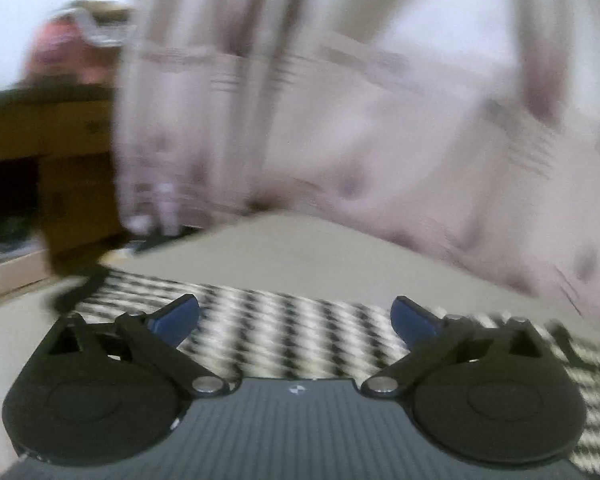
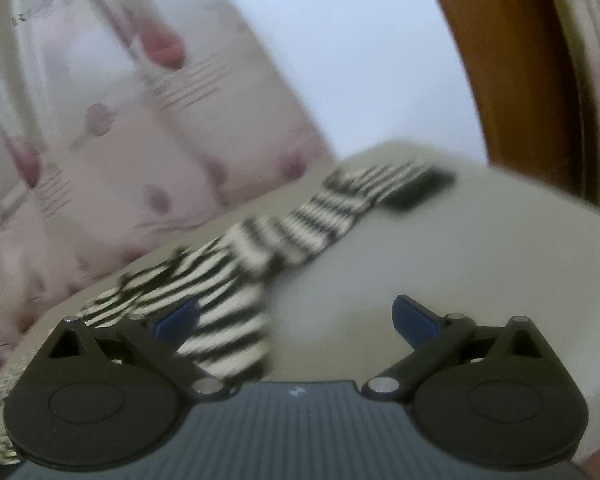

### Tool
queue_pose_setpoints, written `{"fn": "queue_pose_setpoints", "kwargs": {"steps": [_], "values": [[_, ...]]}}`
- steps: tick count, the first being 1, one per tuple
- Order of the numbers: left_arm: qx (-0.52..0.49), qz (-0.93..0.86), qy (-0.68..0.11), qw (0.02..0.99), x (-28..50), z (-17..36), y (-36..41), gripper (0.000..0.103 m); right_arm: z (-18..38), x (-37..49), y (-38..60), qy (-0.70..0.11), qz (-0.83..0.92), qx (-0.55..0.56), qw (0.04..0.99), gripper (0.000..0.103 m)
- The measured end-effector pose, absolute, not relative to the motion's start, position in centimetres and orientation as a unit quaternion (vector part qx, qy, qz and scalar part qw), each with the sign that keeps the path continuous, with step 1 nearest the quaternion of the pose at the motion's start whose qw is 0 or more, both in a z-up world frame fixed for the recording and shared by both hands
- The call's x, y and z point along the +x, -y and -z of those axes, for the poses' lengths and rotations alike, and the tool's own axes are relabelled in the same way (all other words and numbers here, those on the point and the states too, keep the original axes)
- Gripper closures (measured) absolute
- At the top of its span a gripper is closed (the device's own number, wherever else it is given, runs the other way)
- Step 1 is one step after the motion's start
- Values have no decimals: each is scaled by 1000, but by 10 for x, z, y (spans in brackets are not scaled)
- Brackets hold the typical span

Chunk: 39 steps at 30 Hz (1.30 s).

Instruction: Fold small clothes

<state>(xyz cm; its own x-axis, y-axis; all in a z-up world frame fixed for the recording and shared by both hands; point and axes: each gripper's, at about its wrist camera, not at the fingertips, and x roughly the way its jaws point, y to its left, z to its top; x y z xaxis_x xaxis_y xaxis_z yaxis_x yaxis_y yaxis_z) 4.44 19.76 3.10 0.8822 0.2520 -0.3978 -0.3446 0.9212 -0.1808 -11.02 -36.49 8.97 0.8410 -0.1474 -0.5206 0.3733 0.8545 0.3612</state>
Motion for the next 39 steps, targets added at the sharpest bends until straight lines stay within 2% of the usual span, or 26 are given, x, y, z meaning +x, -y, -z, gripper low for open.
{"fn": "queue_pose_setpoints", "kwargs": {"steps": [6,14,15,16,17,18,20,22,24,29,33,39], "values": [[-67,-88,-241,964,65,2,-136,0,-79,-62,409,-268,165,100,944,0],[-78,-102,-292,948,76,12,-134,0,-48,30,438,-311,131,-106,935,3],[-87,-107,-302,943,79,14,-138,0,-41,42,442,-328,127,-130,927,15],[-99,-112,-311,939,81,16,-142,0,-33,53,447,-349,124,-147,917,36],[-109,-115,-314,936,80,17,-146,0,-28,61,454,-364,124,-148,911,43],[-118,-116,-315,934,80,19,-149,0,-27,67,463,-368,120,-132,912,44],[-121,-117,-315,934,79,19,-152,0,-28,79,480,-379,111,-98,914,53],[-117,-119,-318,933,79,19,-153,0,-32,87,491,-395,107,-68,910,78],[-112,-121,-321,933,79,20,-154,0,-45,86,506,-388,106,4,916,89],[-103,-123,-325,932,85,22,-150,0,-112,63,543,-287,62,230,928,89],[-94,-123,-328,932,90,22,-143,0,-149,56,583,-222,94,337,910,89],[-100,-121,-326,932,91,23,-143,0,-134,73,647,-248,270,283,886,86]]}}
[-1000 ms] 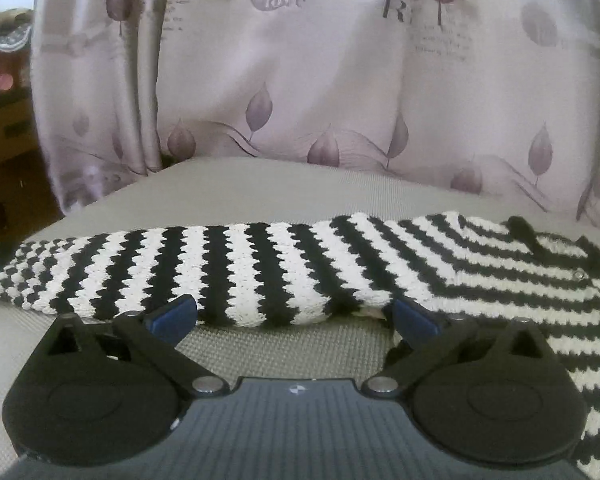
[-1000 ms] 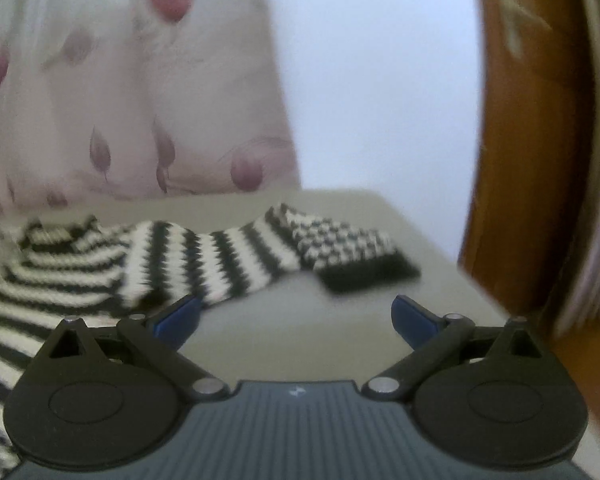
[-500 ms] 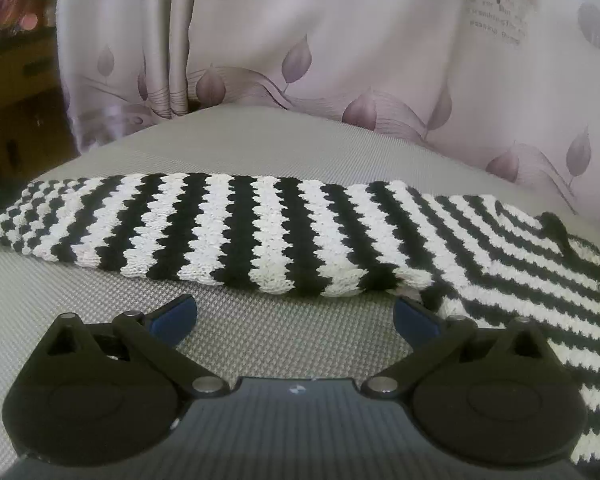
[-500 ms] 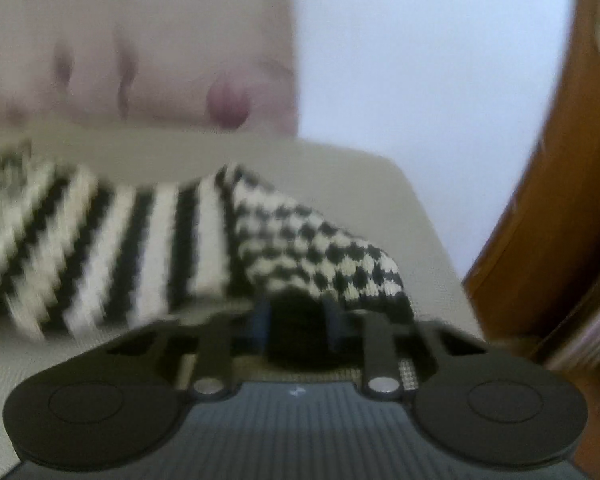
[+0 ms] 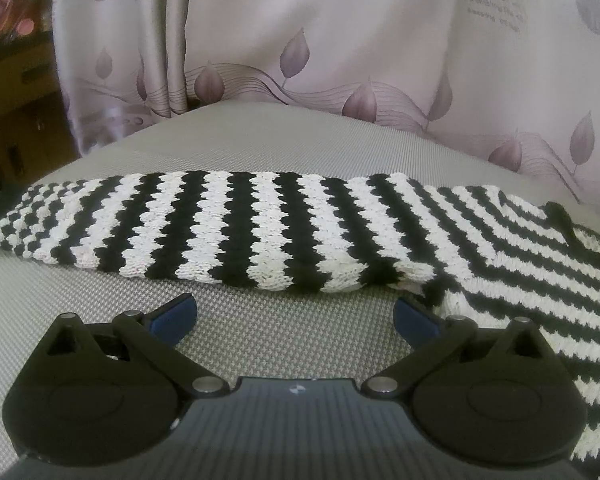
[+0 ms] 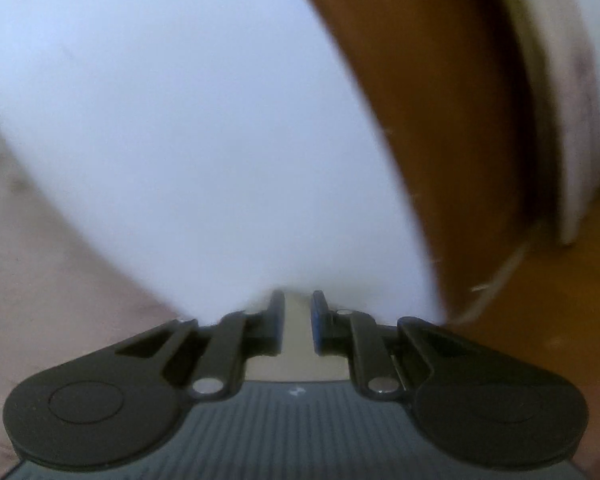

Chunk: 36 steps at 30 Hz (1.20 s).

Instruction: Fold small clothes

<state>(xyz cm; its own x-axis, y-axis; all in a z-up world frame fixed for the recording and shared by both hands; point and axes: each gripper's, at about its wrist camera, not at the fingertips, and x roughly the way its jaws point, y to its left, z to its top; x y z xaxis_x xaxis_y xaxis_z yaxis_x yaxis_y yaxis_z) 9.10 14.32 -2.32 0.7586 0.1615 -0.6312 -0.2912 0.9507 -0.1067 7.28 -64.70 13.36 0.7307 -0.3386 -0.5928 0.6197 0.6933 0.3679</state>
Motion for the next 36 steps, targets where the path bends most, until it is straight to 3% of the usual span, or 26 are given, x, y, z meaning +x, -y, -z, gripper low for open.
{"fn": "queue_pose_setpoints", "kwargs": {"steps": [1,2,4,6,9,12,14,16,23,25,26,27,28,29,32,36], "values": [[-103,-120,-325,933,89,23,-145,0,-129,69,638,-256,248,269,895,86],[-106,-120,-324,932,89,23,-147,0,-121,64,625,-261,198,260,908,76],[-106,-121,-325,932,88,23,-147,0,-104,52,588,-281,133,203,929,29],[-103,-122,-326,932,88,23,-146,0,-86,38,541,-289,98,85,949,24],[-100,-123,-328,931,89,23,-144,0,-56,35,477,-325,15,-70,943,25],[-101,-123,-327,931,89,23,-144,0,-33,54,447,-358,-10,-130,925,26],[-101,-123,-327,931,89,23,-144,0,-24,67,448,-385,4,-148,911,33],[-100,-123,-328,931,89,23,-144,0,-20,84,464,-402,18,-96,911,84],[-88,-125,-333,931,90,24,-143,0,-89,99,576,-309,128,143,931,86],[-84,-125,-334,930,91,24,-142,0,-97,114,625,-293,166,232,912,82],[-84,-125,-334,930,90,25,-143,0,-95,121,647,-290,176,277,899,78],[-85,-125,-334,931,90,25,-143,0,-92,121,665,-277,197,306,889,56],[-86,-125,-333,931,90,25,-143,0,-91,117,673,-263,230,312,883,18],[-87,-124,-332,931,90,25,-144,0,-89,109,678,-250,258,314,879,5],[-87,-124,-333,931,90,25,-143,0,-66,78,679,-220,236,342,882,2],[-83,-124,-334,931,90,25,-144,0,-26,42,668,-281,234,328,871,3]]}}
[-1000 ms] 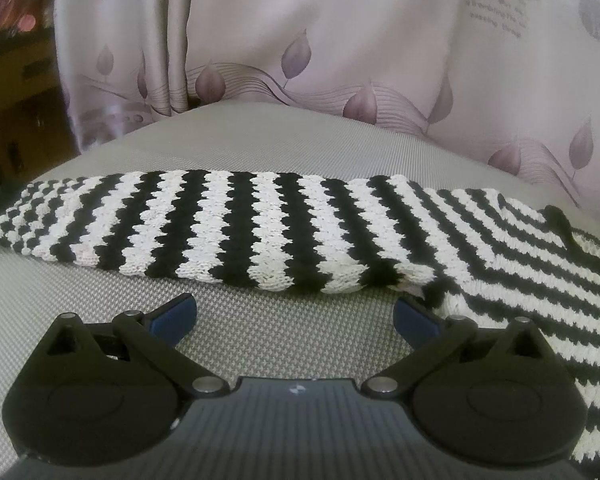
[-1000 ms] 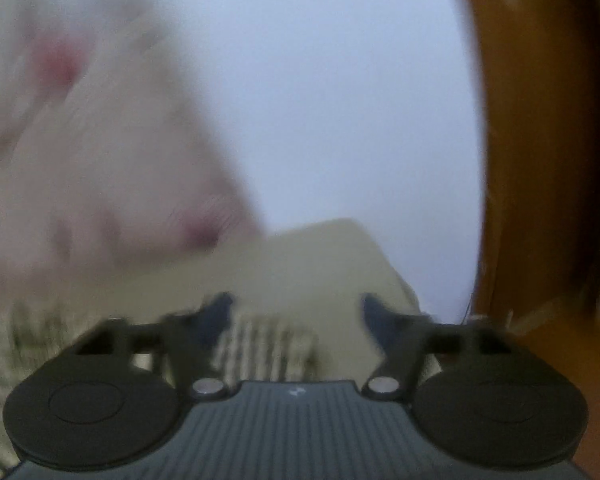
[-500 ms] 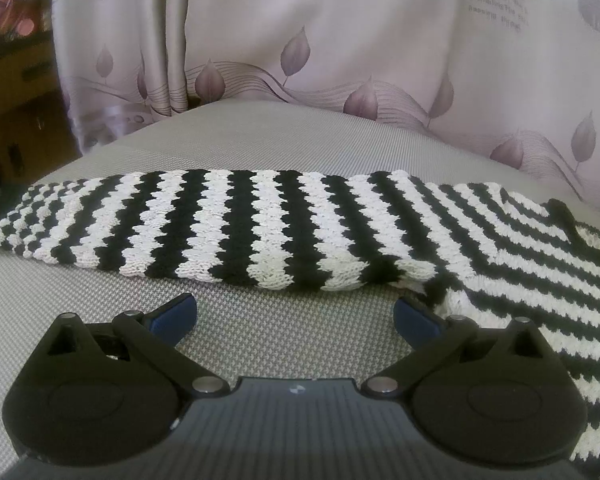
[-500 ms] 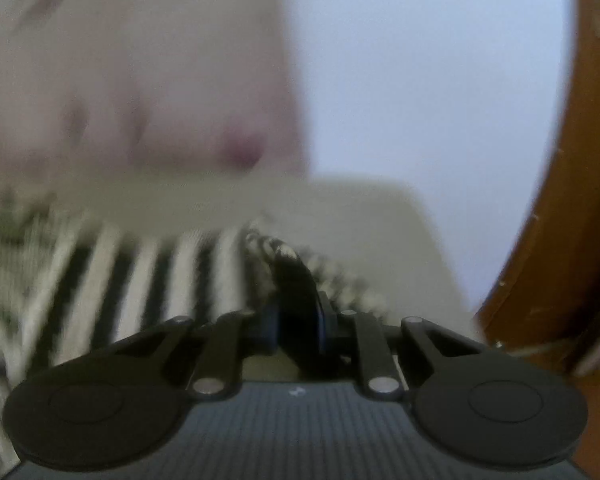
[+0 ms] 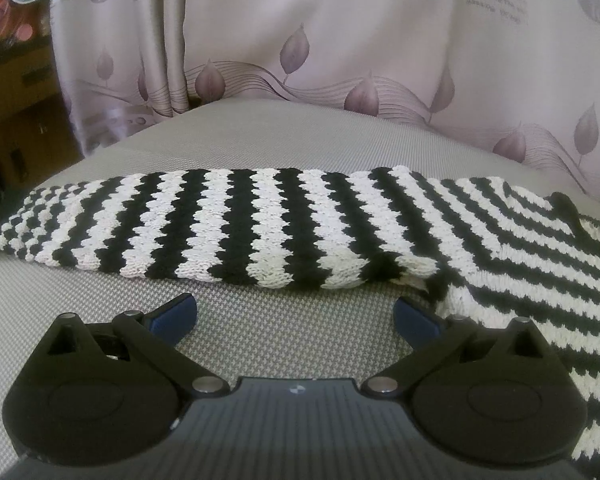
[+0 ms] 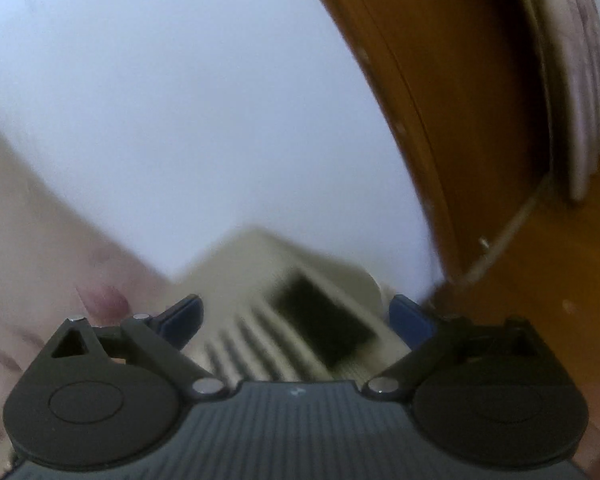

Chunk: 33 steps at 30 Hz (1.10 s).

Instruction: Fold small clothes

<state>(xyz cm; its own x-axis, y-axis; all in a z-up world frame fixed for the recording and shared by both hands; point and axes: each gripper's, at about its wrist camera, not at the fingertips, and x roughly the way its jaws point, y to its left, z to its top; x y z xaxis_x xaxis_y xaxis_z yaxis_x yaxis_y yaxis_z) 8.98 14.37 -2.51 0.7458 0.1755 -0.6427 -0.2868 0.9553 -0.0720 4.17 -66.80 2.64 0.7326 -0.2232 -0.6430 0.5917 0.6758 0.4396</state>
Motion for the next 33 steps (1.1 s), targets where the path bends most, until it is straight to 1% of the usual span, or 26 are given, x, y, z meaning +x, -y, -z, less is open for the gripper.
{"fn": "queue_pose_setpoints", "kwargs": {"steps": [3,5,6,7,8,9,10,11,12,13,14,17,23,26,29,33], "values": [[-81,-124,-335,930,89,25,-144,0,-1,43,665,-297,253,342,855,4],[-81,-126,-335,930,89,25,-144,0,10,48,671,-294,249,363,848,4],[-79,-126,-336,930,90,25,-144,0,12,50,671,-289,242,366,851,6],[-77,-127,-337,930,90,25,-143,0,14,54,672,-286,235,363,855,17],[-75,-128,-337,930,91,25,-142,0,16,60,672,-288,227,357,859,32],[-73,-129,-338,929,91,25,-142,0,18,66,670,-298,223,351,859,66],[-72,-130,-339,929,91,25,-142,0,18,72,667,-312,232,341,856,71],[-71,-130,-339,929,90,25,-142,0,18,74,665,-312,241,327,859,74],[-70,-130,-339,929,90,25,-143,0,18,81,668,-306,243,321,863,85],[-71,-130,-339,929,91,25,-142,0,16,76,670,-292,243,326,866,93],[-71,-130,-339,929,91,25,-142,0,13,70,671,-271,238,339,869,95],[-71,-130,-339,929,91,25,-142,0,-6,41,668,-219,243,363,873,95],[-80,-127,-335,930,90,24,-143,0,-37,-8,672,-168,256,420,854,95],[-93,-124,-330,931,86,23,-148,0,-66,-29,663,-109,252,440,855,95],[-106,-122,-323,933,83,23,-152,0,-101,-32,640,-78,226,433,869,95],[-130,-116,-312,934,77,22,-160,0,-147,-20,598,-64,170,413,893,95]]}}
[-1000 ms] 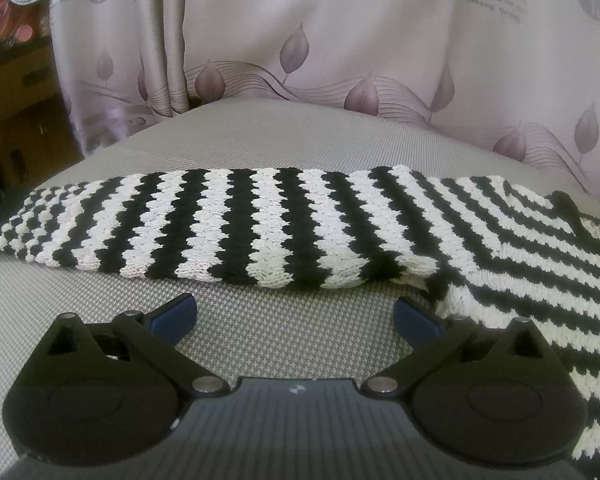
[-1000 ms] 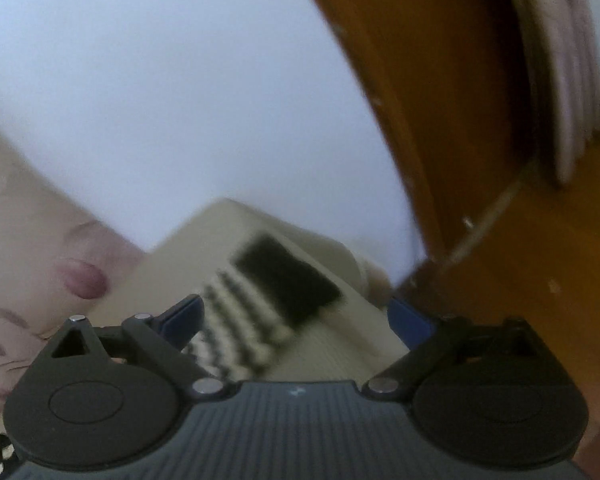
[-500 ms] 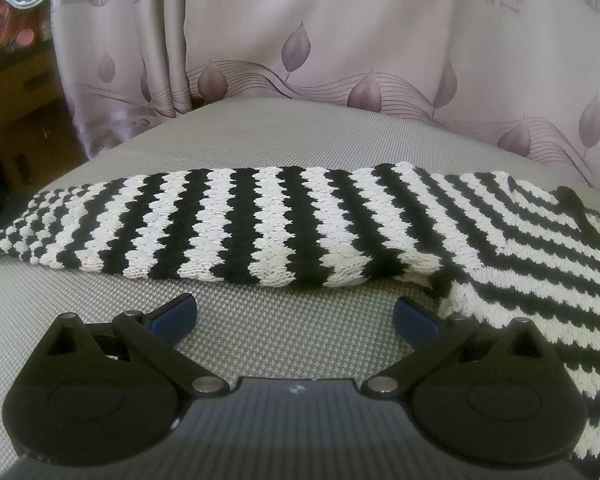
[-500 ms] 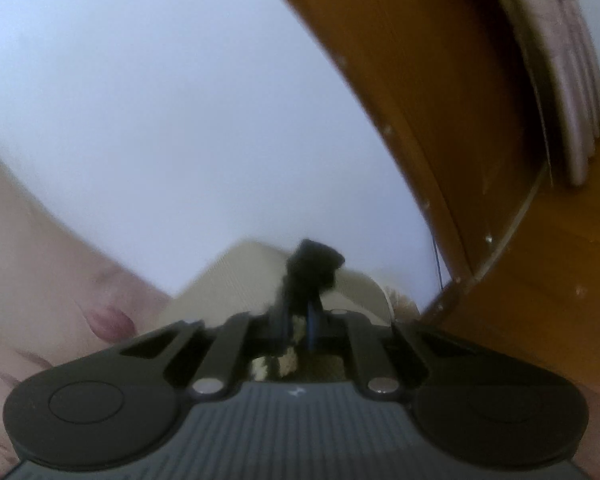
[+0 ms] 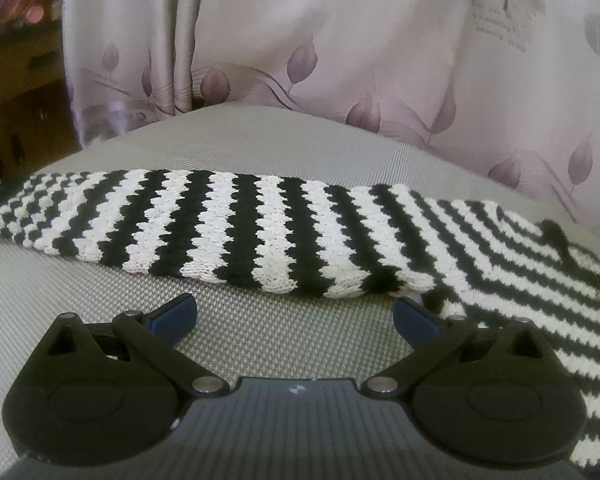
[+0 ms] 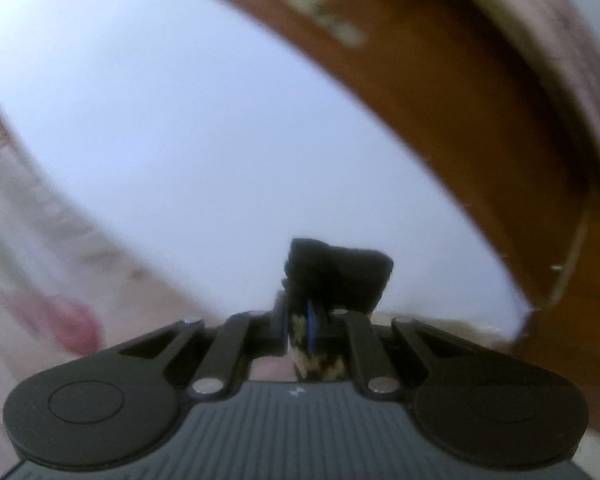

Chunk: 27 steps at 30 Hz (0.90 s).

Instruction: Fold small clothes

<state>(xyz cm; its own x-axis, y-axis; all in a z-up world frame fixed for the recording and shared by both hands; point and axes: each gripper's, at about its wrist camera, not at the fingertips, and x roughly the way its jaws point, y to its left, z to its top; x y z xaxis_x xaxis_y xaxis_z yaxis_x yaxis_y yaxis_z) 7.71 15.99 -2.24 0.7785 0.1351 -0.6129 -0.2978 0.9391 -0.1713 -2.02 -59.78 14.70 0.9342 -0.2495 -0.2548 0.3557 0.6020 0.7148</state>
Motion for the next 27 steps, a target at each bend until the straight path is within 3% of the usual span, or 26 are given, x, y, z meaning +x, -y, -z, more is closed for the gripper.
{"fn": "queue_pose_setpoints", "kwargs": {"steps": [6,13,27], "values": [[-175,-104,-290,935,68,22,-171,0,-184,21,524,-73,90,395,911,95],[-207,-96,-274,934,65,23,-177,0,-189,71,413,-84,-20,417,905,95],[-246,-86,-253,932,62,25,-187,0,-99,133,220,-160,-117,481,854,95]]}}
